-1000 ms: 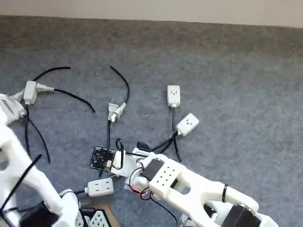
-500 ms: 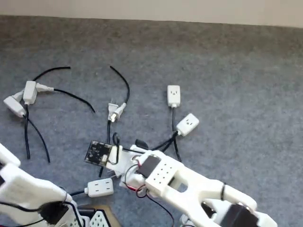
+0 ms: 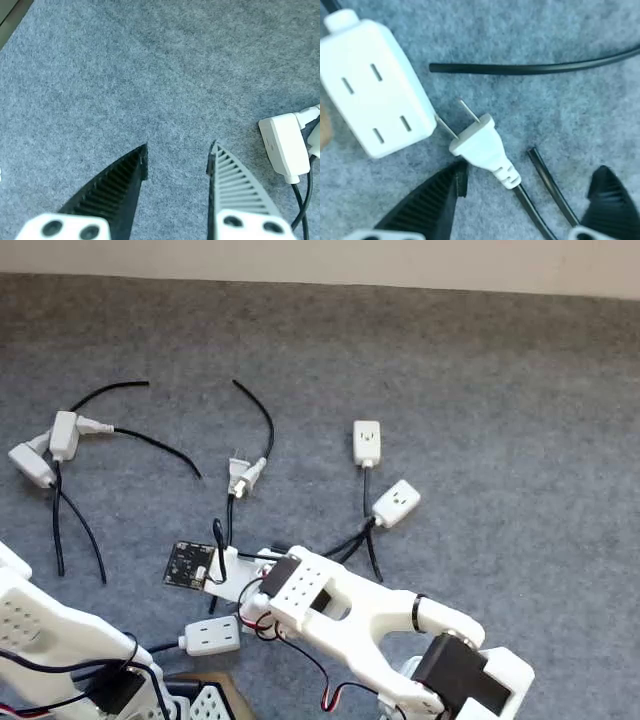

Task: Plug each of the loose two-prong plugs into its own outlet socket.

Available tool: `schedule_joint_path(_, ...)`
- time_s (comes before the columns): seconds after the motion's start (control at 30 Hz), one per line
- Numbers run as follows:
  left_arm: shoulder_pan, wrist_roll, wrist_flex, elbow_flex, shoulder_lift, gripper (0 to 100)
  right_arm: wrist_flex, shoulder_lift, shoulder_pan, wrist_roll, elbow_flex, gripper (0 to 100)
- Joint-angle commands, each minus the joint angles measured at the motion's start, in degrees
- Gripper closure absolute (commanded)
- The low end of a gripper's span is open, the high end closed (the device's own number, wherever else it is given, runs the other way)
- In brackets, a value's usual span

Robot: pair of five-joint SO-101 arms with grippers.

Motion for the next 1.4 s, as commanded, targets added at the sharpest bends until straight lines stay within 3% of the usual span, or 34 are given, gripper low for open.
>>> schedule_joint_path(0.0,-0.31,-0.53,-0.18,-2.15,-0.84,79,3.56,-3.03,1.01,0.70,-2.42,86.6)
schedule_joint_path(0.07,-0.13,-0.53,-0.18,-2.15,-0.84,79,5.58,-4.53,1.01,0.70,-2.77,99.8)
schedule_joint_path(0.23,-0.04,-0.53,0.00,-2.15,-0.84,79,12.44,-10.42,4.97,0.44,-4.35,99.6)
schedule_joint_path(0.37,1.19,-7.38,0.44,-2.15,-1.01,79,25.27,-16.66,12.35,0.26,-12.09,99.4)
schedule_joint_path(0.53,4.97,-8.53,6.15,-2.15,-0.92,79,34.68,-17.89,17.36,-3.16,-19.74,99.4)
schedule_joint_path(0.63,6.29,-8.53,6.77,-2.15,-0.92,79,32.92,-16.92,18.68,-3.34,-16.75,99.4)
schedule_joint_path(0.77,6.37,-8.35,6.86,-2.15,-0.84,79,21.05,-10.15,22.02,-4.22,-14.20,99.4)
schedule_joint_path(0.93,6.02,-8.53,6.86,-2.07,-0.84,79,9.71,3.56,22.29,-11.69,-16.92,99.4)
schedule_joint_path(1.2,4.44,-8.62,6.42,-2.07,-0.84,79,9.63,9.80,22.29,-11.78,-20.53,97.2)
schedule_joint_path(1.37,4.62,-8.62,6.42,-2.07,-0.84,79,10.33,7.08,22.29,-11.78,-20.00,82.0)
